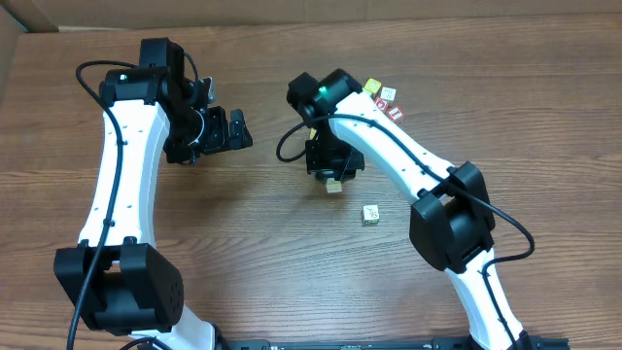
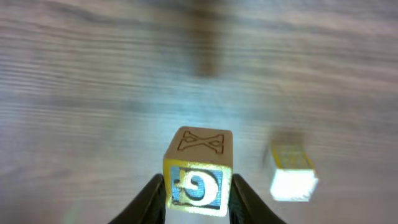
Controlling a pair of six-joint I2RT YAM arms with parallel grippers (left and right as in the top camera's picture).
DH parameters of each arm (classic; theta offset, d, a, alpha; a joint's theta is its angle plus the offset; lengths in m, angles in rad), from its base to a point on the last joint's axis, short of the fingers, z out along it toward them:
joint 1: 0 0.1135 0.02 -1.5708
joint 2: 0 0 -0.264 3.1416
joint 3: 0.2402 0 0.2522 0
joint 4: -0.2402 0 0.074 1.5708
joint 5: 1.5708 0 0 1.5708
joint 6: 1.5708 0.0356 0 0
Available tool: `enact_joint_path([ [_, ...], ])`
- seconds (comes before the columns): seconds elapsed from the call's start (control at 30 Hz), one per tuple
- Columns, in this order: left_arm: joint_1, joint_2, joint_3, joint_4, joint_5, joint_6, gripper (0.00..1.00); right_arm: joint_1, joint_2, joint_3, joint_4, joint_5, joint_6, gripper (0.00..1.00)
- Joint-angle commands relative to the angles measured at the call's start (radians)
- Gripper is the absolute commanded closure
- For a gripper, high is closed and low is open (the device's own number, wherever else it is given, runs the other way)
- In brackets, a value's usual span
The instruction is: Flip 4 blocks
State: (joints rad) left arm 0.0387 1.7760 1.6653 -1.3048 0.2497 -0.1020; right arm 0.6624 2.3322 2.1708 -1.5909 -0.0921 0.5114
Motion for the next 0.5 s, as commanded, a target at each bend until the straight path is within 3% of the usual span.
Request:
enact_joint_path([
  [0.0,-0.006,0.003,0.018,0.001,-0.006,-0.01,0.0,-0.009,-0.002,0.053,-0.05,-0.057,-0.022,0.73],
  [0.47,-0.006,0.003,0.018,0.001,-0.006,-0.01,0.0,0.022,-0.002,-0.102,-0.103,-0.096,-0.037,0.72],
])
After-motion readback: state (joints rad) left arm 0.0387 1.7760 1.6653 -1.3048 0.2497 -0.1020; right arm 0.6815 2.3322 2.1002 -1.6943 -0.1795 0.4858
